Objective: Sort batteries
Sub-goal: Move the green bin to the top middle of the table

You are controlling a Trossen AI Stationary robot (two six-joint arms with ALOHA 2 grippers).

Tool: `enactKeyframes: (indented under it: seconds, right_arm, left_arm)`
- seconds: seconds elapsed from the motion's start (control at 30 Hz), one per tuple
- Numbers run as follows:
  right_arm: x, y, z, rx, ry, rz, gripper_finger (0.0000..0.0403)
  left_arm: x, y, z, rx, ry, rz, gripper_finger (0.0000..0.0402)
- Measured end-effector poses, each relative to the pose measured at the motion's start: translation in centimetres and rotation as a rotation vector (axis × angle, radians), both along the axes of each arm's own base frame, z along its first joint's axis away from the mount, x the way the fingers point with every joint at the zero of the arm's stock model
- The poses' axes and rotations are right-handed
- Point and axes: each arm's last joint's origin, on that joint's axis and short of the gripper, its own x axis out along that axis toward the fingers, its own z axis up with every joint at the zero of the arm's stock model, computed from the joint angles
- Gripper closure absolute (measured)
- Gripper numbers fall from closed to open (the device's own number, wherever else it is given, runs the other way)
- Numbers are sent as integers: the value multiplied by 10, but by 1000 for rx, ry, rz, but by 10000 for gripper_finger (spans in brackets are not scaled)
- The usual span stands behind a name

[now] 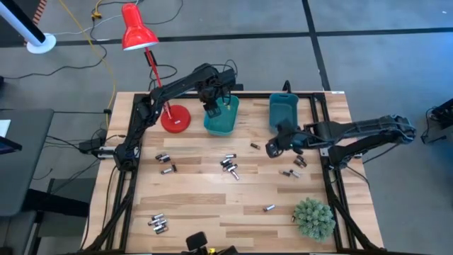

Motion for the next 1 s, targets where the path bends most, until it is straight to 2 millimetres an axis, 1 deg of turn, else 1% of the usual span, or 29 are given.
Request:
enactKeyframes:
  seconds: [0.1, 0.2, 0.47, 0.53, 0.63, 0.7, 0.9, 1.0]
  right_arm:
    - [0, -5, 0, 0, 1, -24, 385]
    - [0, -6, 0, 0, 1, -29, 385]
    - [0, -8, 0, -19, 14, -12, 385]
    - [0, -10, 0, -19, 14, -19, 385]
    - [-1, -13, 0, -22, 16, -30, 385]
    - [-1, -15, 0, -26, 19, -33, 385]
    - [-1, -16, 0, -29, 21, -38, 385]
    - [-1, -16, 0, -29, 21, -37, 385]
  left_arm:
    - [-2, 2, 0, -53, -12, -65, 263]
    - [-4, 6, -4, -76, -6, -76, 263]
    - [-29, 7, -42, -183, 164, -75, 264]
    - [-33, 8, -53, -213, 188, -67, 264]
    - [-34, 7, -65, -249, 177, -61, 264]
    - [-33, 5, -68, -291, 157, -58, 264]
    - [-22, 0, -69, -283, 79, -83, 264]
    - [-21, -2, -69, -308, 62, -83, 264]
